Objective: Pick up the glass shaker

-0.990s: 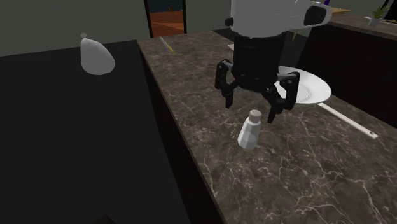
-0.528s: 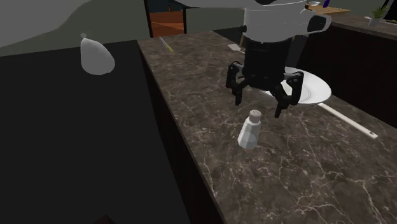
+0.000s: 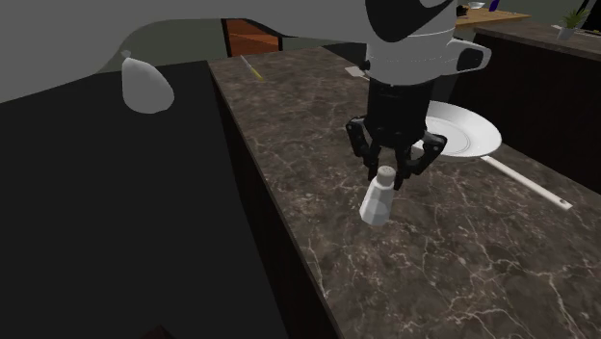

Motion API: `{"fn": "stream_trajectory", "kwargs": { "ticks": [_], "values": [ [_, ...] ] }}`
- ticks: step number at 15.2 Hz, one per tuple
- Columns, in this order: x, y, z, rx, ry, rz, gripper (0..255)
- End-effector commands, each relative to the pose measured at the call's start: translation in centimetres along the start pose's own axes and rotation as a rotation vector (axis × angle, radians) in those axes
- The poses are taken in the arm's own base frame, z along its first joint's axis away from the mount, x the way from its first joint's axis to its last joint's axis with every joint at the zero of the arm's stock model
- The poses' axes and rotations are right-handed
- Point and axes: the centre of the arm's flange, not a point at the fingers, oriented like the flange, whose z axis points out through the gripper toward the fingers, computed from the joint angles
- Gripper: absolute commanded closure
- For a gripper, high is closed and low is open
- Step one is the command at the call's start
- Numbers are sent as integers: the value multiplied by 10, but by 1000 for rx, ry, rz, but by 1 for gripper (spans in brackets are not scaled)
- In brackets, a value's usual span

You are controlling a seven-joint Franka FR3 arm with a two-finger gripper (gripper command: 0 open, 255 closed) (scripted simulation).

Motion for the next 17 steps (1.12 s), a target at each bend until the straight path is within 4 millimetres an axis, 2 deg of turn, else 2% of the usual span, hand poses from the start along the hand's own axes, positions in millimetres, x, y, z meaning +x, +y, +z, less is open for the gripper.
{"fn": "stream_trajectory", "kwargs": {
  "ticks": [1,7,17],
  "values": [
    [0,0,1,0,-1,0,255],
    [0,0,1,0,-1,0,255],
    [1,5,-51,0,-1,0,255]
  ]
}}
